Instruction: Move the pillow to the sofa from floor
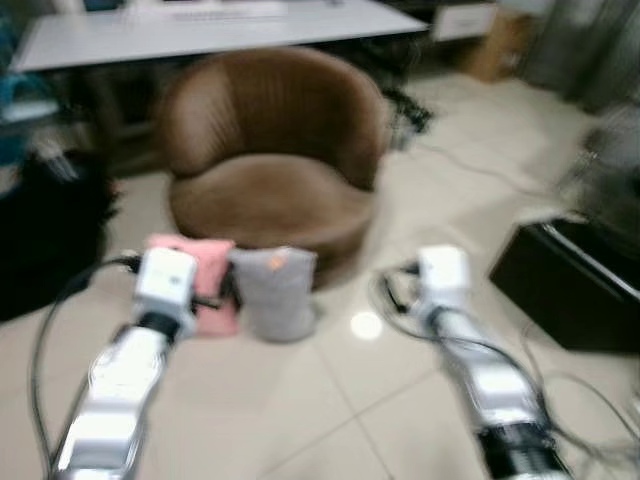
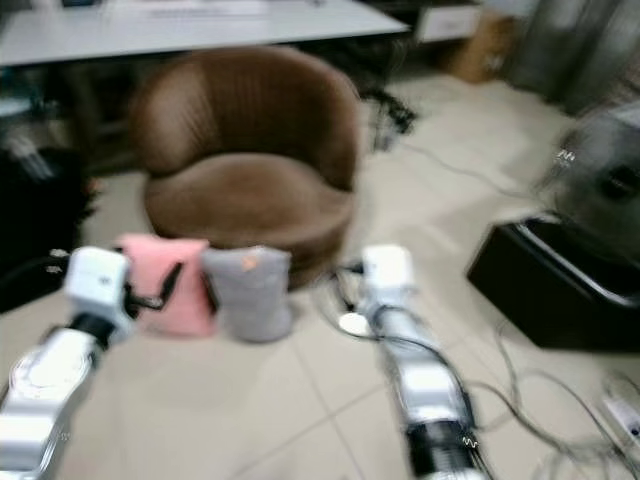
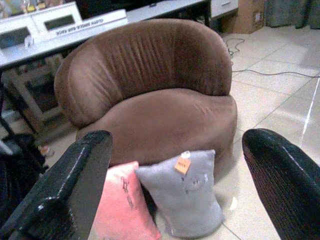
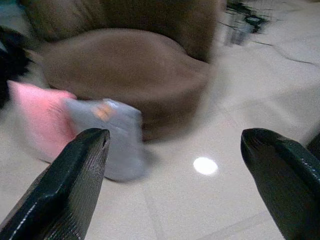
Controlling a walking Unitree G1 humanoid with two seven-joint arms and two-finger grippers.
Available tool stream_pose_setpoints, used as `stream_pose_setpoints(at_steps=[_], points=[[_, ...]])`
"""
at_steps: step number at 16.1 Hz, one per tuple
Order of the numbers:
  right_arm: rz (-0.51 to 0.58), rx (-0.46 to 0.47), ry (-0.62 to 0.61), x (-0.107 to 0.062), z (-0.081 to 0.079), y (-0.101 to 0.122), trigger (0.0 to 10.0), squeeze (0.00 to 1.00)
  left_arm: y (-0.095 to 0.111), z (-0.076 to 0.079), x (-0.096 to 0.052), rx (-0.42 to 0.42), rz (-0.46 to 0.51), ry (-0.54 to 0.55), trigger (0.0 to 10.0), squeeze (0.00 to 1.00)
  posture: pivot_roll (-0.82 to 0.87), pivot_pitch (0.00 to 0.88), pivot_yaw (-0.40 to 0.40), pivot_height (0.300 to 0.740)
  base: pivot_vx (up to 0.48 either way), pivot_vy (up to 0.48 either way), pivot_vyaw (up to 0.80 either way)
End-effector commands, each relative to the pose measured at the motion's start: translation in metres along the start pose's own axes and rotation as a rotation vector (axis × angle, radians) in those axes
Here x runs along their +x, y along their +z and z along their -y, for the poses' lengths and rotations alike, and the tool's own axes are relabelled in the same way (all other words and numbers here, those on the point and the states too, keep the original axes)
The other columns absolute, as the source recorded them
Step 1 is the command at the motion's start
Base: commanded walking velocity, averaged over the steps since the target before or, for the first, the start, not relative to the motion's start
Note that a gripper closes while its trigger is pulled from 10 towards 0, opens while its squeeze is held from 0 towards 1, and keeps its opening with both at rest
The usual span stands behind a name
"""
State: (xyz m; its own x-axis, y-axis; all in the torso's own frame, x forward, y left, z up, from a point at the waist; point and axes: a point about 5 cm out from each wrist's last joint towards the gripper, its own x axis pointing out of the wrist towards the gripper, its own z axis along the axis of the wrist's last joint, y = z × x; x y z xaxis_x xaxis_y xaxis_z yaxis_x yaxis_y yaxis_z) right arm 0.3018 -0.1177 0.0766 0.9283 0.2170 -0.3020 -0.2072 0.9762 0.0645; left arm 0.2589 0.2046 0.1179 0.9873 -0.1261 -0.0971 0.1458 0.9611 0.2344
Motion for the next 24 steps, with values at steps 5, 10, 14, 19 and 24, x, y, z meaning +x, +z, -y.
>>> stream_pose_setpoints(at_steps=[5, 10, 14, 19, 24], points=[[-0.022, -0.048, -0.045, -0.003, 0.019, -0.004, 10.0, 0.0, 0.005, 0.005, 0.002, -0.004, 0.027, -0.026, 10.0, 0.0, 0.07, 0.0, -0.012, 0.74, 0.406, 0.0, 0.0], [-0.033, -0.015, -0.091, -0.001, 0.023, -0.006, 10.0, 0.0, 0.008, 0.006, 0.006, 0.016, 0.035, -0.045, 10.0, 0.0, 0.08, 0.0, 0.0, 0.74, 0.406, 0.0, 0.58], [-0.046, -0.036, -0.123, 0.001, 0.026, -0.008, 10.0, 0.0, 0.008, 0.006, 0.007, 0.021, 0.029, -0.052, 10.0, 0.0, 0.08, 0.0, 0.003, 0.74, 0.404, 0.0, 0.0], [0.026, -0.144, -0.242, 0.003, 0.046, 0.002, 10.0, 0.0, 0.006, 0.008, 0.005, 0.023, 0.023, -0.059, 10.0, 0.0, 0.08, 0.0, -0.009, 0.74, 0.406, 0.0, 0.0], [-0.005, -0.079, -0.184, 0.003, 0.045, -0.001, 10.0, 0.0, 0.004, 0.01, 0.004, 0.026, 0.016, -0.067, 10.0, 0.0, 0.08, 0.0, -0.021, 0.74, 0.403, 0.0, 0.0]])
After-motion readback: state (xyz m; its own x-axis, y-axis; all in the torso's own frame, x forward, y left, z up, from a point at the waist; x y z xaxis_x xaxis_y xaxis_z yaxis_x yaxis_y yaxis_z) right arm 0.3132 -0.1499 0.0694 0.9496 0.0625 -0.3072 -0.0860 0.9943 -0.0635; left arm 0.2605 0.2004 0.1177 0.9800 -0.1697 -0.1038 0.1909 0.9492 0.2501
